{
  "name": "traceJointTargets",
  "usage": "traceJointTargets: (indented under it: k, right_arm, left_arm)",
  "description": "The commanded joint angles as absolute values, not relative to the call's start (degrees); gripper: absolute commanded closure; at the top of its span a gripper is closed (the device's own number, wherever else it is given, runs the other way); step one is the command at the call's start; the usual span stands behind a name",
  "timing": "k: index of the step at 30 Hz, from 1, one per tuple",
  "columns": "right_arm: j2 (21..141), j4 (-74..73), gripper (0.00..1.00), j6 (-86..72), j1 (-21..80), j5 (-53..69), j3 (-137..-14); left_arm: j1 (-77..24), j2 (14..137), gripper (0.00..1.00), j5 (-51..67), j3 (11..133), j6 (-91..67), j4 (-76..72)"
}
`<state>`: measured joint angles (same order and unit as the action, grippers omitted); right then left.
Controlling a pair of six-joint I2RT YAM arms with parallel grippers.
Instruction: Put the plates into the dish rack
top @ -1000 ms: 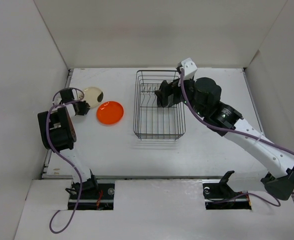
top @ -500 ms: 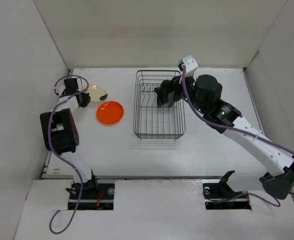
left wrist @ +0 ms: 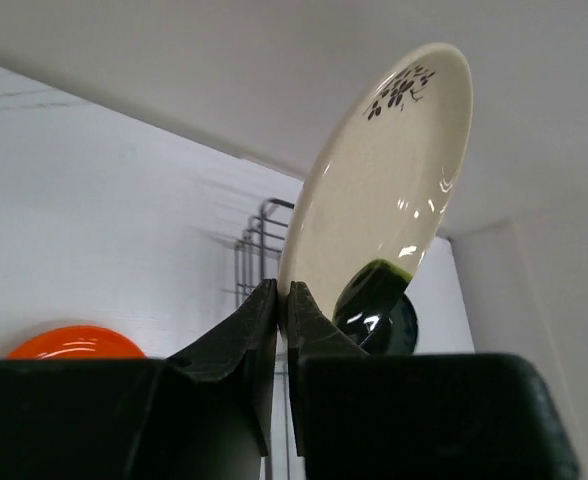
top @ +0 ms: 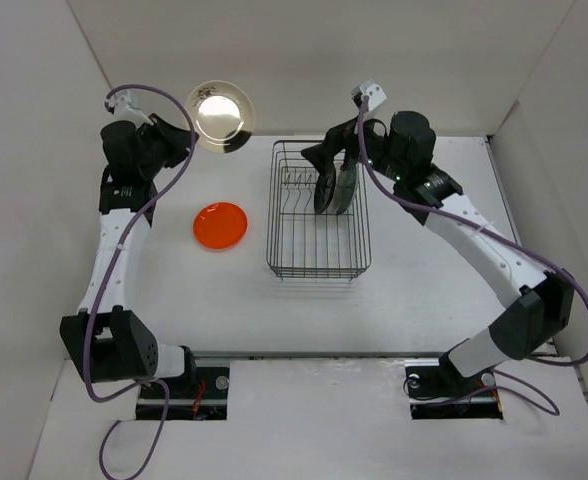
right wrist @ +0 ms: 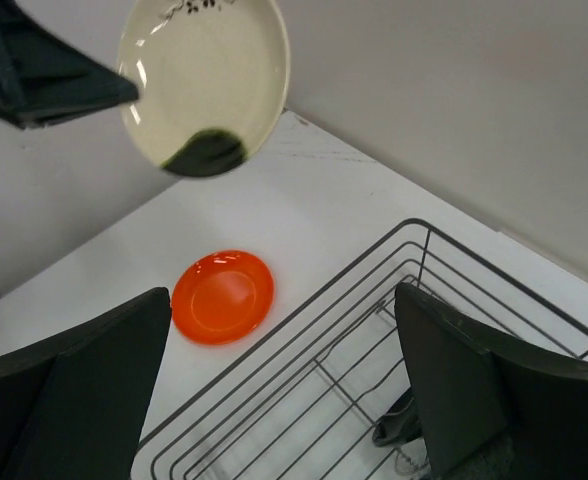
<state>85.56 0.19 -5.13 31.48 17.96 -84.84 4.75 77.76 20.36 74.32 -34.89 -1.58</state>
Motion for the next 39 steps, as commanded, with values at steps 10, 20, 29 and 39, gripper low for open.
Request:
traceJointTargets:
  k: [10,20,29,39]
  right_arm:
    - [92.72,7.56,0.03,-11.42,28.13,30.06,-93.69]
    - [97.03,8.88,0.75,-16.96,28.13,33.75,-97.73]
    - [93.69,-1.80,1.00,-18.81,34.88,-6.70,-96.40]
    - [111.61,-42.61,1.00,-34.28,43.15,-55.99,-119.96]
  left_arm:
    - [-5.00,75.32,1.00,40.51,74.88,-30.85,-10.18]
    - [-6.86,76.46,1.00,46.49,71.90,-34.27,-16.08]
    - [-6.86,78.21,0.00,12.44,76.63,-33.05,5.76]
    - [-0.98,86.83,0.00,-15.03,84.38,-37.27,25.66]
